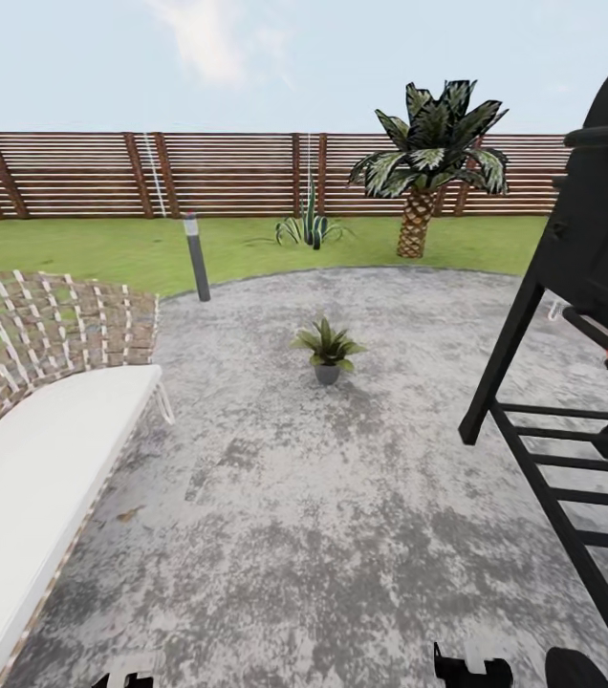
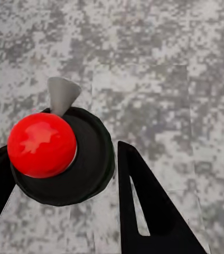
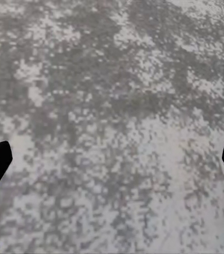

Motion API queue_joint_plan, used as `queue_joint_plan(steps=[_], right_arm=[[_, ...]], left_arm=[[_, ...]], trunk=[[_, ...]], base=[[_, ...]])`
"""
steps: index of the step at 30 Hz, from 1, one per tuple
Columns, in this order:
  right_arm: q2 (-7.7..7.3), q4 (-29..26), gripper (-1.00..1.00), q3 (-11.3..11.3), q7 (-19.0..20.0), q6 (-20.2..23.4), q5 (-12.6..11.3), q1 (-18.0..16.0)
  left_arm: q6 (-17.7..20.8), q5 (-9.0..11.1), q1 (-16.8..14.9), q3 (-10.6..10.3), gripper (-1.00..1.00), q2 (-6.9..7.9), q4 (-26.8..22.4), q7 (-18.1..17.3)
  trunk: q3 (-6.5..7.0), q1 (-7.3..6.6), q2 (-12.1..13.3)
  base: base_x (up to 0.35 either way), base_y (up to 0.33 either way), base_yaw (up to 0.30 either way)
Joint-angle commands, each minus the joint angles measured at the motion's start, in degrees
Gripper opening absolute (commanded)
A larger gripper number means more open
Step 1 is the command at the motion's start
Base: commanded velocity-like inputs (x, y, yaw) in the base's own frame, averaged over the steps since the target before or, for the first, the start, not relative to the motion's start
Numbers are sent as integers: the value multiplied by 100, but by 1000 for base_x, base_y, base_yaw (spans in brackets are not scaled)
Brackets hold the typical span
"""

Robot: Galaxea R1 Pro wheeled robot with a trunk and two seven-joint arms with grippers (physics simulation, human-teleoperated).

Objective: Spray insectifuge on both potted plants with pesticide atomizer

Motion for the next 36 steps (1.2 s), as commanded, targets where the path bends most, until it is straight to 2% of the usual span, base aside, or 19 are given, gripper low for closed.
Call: queue_joint_plan(steps=[1,31,36], right_arm=[[0,7,100,-39,-24,-15,61,-4],[8,7,100,-40,-24,-15,44,-4],[9,7,100,-39,-24,-15,44,-4]], left_arm=[[-23,-62,-4,22,-100,0,9,32],[-23,-60,-3,22,-100,0,9,32],[-23,-60,-4,22,-100,0,9,32]], trunk=[[-5,2,-2],[-5,2,-2],[7,2,-2]], base=[[339,0,0],[339,0,-1],[339,0,-176]])
